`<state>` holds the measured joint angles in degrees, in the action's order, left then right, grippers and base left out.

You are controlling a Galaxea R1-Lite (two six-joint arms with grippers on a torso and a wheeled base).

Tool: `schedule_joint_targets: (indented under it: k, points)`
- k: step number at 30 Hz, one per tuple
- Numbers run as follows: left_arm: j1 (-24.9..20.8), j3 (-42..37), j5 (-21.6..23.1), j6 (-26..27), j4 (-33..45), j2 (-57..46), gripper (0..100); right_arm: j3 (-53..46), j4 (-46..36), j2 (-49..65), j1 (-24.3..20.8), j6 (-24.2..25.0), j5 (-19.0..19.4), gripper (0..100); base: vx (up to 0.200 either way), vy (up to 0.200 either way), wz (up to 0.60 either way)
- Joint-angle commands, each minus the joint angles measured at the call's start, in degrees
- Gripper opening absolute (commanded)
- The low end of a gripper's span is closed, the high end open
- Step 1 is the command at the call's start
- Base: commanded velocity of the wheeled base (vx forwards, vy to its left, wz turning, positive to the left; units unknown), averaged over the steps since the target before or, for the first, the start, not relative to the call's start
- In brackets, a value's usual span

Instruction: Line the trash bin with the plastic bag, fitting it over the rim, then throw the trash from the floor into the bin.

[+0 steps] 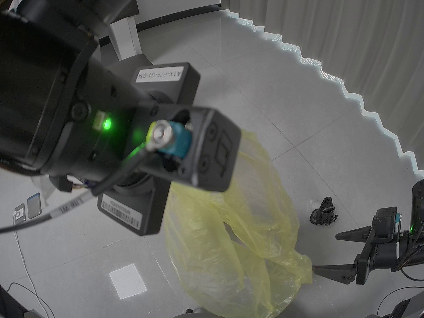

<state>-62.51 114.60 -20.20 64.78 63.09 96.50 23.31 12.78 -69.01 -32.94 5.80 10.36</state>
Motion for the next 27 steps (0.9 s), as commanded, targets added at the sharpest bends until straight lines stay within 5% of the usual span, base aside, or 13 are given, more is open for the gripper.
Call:
schedule_joint_targets:
  k: [1,13,18,19,24,27]
  points:
    - [0.29,-0.01,-0.02,0.08,0.02,0.44,0,-2.13,0.41,1.16,-0.99,0.0,-0.08,100,0.0,0.0,0.0]
    - [1.96,-0.01,-0.37,0.17,-0.33,1.23,0,-4.06,0.41,1.69,-2.39,0.0,-0.17,100,0.0,0.0,0.0]
    - [3.36,-0.01,-10.65,0.17,-6.66,4.84,0,-3.97,0.5,1.6,-2.74,0.0,-0.17,100,0.0,0.0,0.0]
    - [2.66,-0.01,-15.66,-0.71,-12.72,7.56,0,-3.97,0.5,1.6,-2.83,0.0,-0.17,100,0.0,0.0,0.0]
    - [3.1,-0.01,-22.95,-7.56,-15.36,10.99,0,-3.97,1.64,1.6,-2.83,0.09,-0.17,100,0.0,0.0,0.0]
    - [3.89,-0.01,-23.66,-12.93,-15.27,12.48,0,-4.06,1.81,1.69,-2.83,0.17,-0.17,100,0.0,0.0,0.0]
